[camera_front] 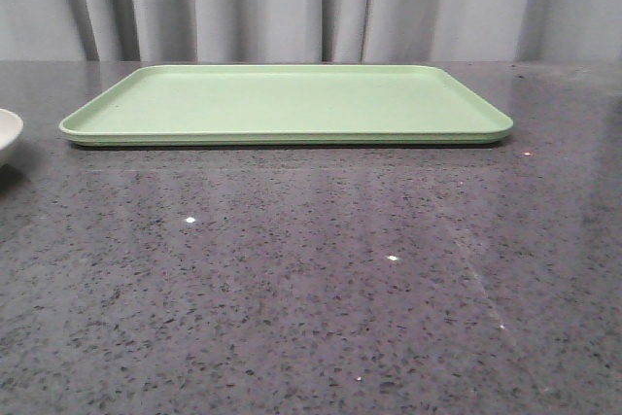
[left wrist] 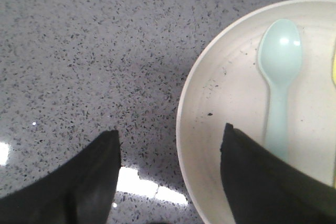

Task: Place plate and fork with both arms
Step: 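Grasp the cream plate rim with the left gripper, then lift the plate with the left gripper and carry it over the tray, then lower the plate onto the tray, open and raise the left gripper, then move the right gripper over the plate and lower onto the yellow fork, then close the right gripper on the fork and lift it off the plate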

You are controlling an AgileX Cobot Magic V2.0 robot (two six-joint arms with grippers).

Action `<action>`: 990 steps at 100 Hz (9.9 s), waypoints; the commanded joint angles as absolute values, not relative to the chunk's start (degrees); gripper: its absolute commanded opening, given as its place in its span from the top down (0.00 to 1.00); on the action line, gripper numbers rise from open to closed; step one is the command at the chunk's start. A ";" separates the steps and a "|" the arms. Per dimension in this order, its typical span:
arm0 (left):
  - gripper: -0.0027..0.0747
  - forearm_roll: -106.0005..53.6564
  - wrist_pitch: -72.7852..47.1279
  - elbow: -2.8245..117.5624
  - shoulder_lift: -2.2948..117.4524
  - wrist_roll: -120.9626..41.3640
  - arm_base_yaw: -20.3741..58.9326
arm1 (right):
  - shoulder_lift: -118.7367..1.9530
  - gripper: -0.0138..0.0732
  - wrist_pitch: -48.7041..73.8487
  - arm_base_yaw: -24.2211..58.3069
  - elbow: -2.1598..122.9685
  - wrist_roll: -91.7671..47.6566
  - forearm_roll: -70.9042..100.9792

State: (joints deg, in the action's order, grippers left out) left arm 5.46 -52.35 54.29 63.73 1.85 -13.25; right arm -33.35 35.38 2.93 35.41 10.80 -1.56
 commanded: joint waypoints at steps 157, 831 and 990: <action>0.98 4.99 -50.35 57.20 78.82 1.19 -13.32 | -34.00 0.34 31.19 2.57 37.49 10.15 -2.70; 0.67 0.88 -36.06 40.62 37.89 10.85 16.22 | -117.42 0.34 69.20 28.33 127.01 17.04 0.00; 0.67 0.00 -36.06 40.62 37.89 10.85 16.22 | -125.30 0.81 69.23 28.33 127.79 23.69 1.97</action>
